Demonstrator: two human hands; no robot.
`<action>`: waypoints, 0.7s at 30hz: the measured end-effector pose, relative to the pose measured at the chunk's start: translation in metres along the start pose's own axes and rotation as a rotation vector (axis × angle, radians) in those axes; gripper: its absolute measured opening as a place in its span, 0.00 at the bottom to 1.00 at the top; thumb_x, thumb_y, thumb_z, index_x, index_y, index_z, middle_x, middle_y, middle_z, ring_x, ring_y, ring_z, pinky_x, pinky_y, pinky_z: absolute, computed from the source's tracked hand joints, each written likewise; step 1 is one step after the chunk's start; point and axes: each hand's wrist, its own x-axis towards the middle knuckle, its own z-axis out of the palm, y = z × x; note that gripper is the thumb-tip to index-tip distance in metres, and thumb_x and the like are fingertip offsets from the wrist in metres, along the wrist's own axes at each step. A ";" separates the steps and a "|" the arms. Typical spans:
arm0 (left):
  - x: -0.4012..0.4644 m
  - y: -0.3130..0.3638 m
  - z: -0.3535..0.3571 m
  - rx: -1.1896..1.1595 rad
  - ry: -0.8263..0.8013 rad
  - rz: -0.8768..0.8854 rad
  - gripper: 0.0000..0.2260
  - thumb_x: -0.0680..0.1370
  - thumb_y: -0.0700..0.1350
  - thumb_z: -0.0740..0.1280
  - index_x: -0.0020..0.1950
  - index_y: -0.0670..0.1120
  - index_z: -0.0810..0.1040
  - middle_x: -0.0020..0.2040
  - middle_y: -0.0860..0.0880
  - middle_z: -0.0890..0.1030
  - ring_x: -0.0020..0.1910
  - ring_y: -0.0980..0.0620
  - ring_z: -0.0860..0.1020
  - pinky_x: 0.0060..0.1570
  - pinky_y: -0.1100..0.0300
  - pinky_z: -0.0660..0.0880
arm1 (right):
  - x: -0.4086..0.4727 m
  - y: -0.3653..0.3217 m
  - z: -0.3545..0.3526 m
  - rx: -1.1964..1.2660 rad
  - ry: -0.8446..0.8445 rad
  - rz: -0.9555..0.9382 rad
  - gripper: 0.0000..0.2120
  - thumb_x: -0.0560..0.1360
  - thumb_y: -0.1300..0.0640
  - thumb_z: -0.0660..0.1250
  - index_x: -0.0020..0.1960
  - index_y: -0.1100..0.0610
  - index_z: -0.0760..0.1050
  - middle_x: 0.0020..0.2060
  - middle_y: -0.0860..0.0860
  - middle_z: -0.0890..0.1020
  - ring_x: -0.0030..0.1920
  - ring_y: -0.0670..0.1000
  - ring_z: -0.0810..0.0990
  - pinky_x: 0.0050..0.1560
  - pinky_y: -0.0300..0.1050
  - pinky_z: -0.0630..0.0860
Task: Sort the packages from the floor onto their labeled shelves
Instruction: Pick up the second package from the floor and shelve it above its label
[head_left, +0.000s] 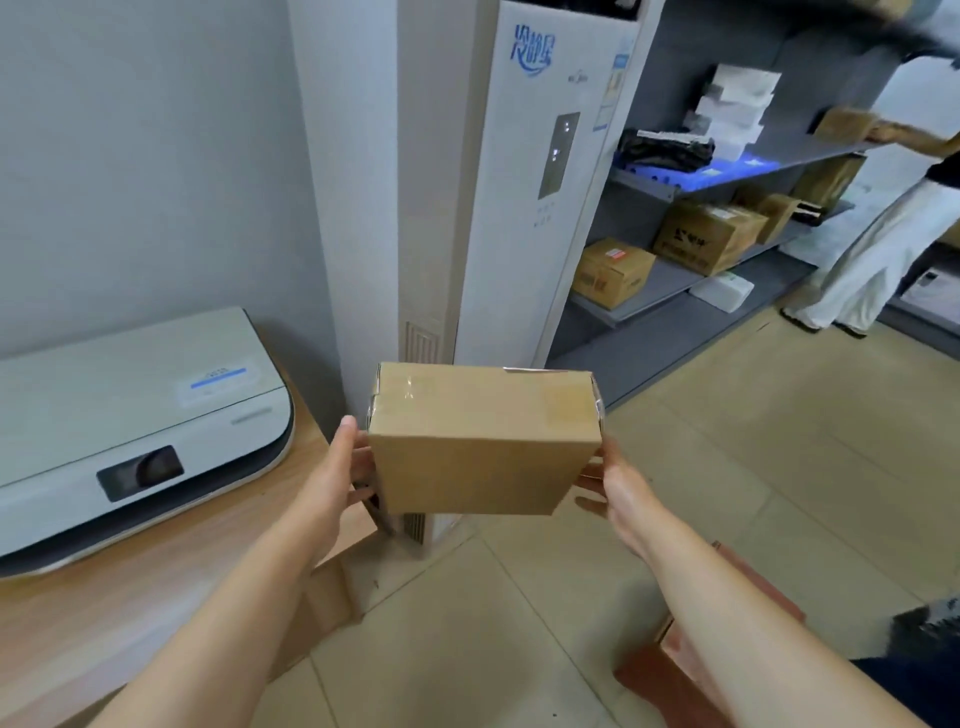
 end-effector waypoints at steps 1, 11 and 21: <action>-0.003 0.004 -0.003 -0.002 0.018 -0.006 0.22 0.80 0.60 0.46 0.56 0.49 0.74 0.56 0.46 0.77 0.59 0.46 0.73 0.66 0.47 0.66 | -0.004 -0.005 0.002 0.008 -0.019 -0.015 0.21 0.79 0.40 0.46 0.57 0.48 0.73 0.54 0.52 0.80 0.53 0.50 0.78 0.57 0.52 0.74; -0.017 0.024 -0.029 0.016 -0.039 0.069 0.19 0.79 0.59 0.54 0.67 0.55 0.69 0.64 0.45 0.74 0.64 0.43 0.71 0.65 0.41 0.65 | -0.025 -0.028 0.008 -0.021 -0.149 -0.037 0.17 0.77 0.38 0.53 0.55 0.42 0.75 0.52 0.45 0.82 0.53 0.48 0.78 0.53 0.47 0.76; -0.017 0.028 -0.038 -0.099 -0.063 0.163 0.08 0.76 0.45 0.63 0.54 0.48 0.71 0.50 0.48 0.79 0.48 0.49 0.75 0.43 0.56 0.68 | -0.026 -0.031 -0.004 -0.077 -0.248 -0.013 0.13 0.80 0.51 0.56 0.60 0.45 0.76 0.51 0.51 0.85 0.47 0.52 0.82 0.46 0.49 0.79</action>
